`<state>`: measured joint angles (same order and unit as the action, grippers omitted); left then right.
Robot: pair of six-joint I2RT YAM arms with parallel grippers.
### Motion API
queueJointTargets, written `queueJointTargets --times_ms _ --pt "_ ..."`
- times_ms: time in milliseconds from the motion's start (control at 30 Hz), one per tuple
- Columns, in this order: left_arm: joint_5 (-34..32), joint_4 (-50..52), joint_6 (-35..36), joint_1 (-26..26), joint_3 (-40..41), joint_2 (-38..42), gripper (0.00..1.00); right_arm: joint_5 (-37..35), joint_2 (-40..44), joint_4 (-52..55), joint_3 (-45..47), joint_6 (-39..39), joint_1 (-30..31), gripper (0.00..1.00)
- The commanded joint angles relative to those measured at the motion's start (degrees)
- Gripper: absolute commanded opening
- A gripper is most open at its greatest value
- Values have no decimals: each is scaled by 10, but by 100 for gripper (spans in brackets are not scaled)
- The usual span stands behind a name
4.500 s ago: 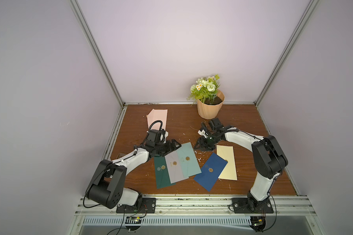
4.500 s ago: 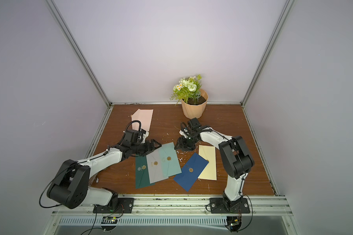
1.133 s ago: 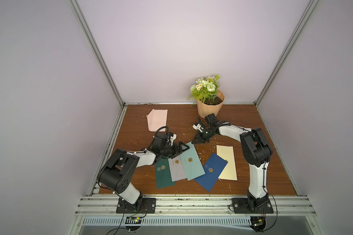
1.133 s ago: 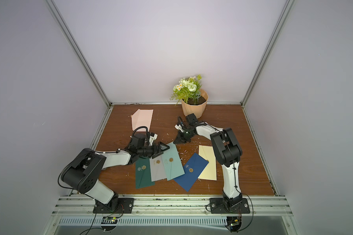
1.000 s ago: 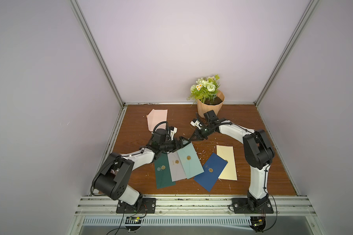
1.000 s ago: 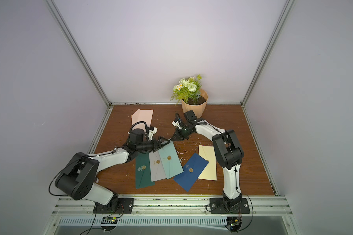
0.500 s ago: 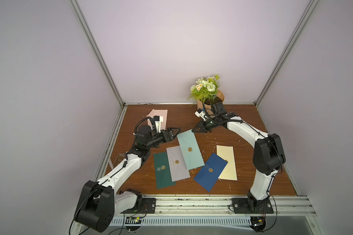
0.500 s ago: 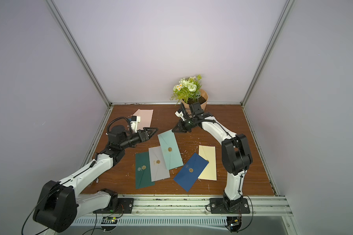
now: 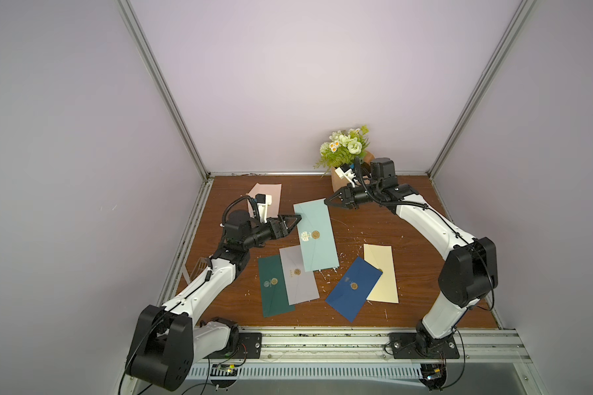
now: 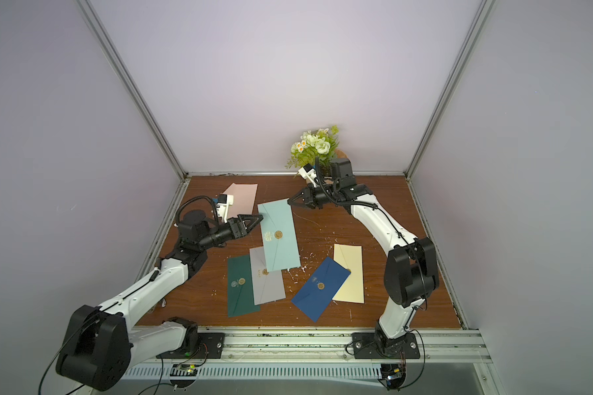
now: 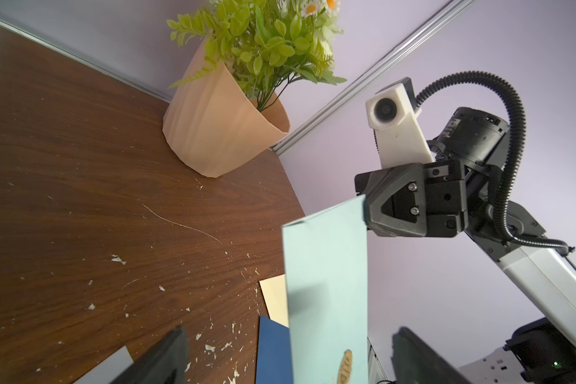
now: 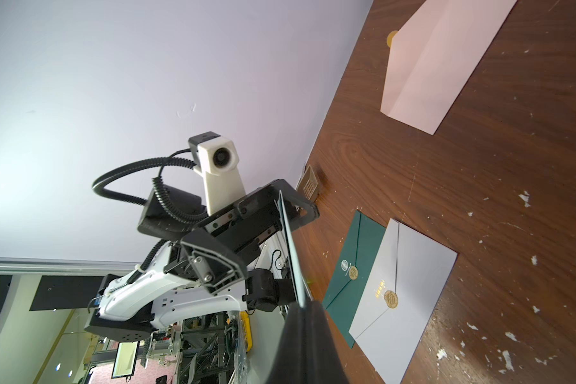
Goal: Open the envelope
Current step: Pick up the envelope from the envelope.
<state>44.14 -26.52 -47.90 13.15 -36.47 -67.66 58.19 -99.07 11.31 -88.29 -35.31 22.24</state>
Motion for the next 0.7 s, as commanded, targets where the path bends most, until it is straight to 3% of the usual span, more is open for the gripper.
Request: queueJointTargets --times_ms 0,233,333,467,667 --pt "46 -47 -11 -13 -9 -11 94 30 24 -49 -1 -37 -4 0" --pt "143 -278 -158 -12 15 -63 80 28 29 -92 3 -70 -3 0" --pt "160 -282 -157 -6 10 -68 78 25 25 -114 5 -87 -3 0" --pt "160 -285 -158 -6 15 -70 60 24 23 -128 3 -98 -3 0" --pt "162 -288 -159 -6 15 -81 45 31 24 -151 12 -115 -3 0"
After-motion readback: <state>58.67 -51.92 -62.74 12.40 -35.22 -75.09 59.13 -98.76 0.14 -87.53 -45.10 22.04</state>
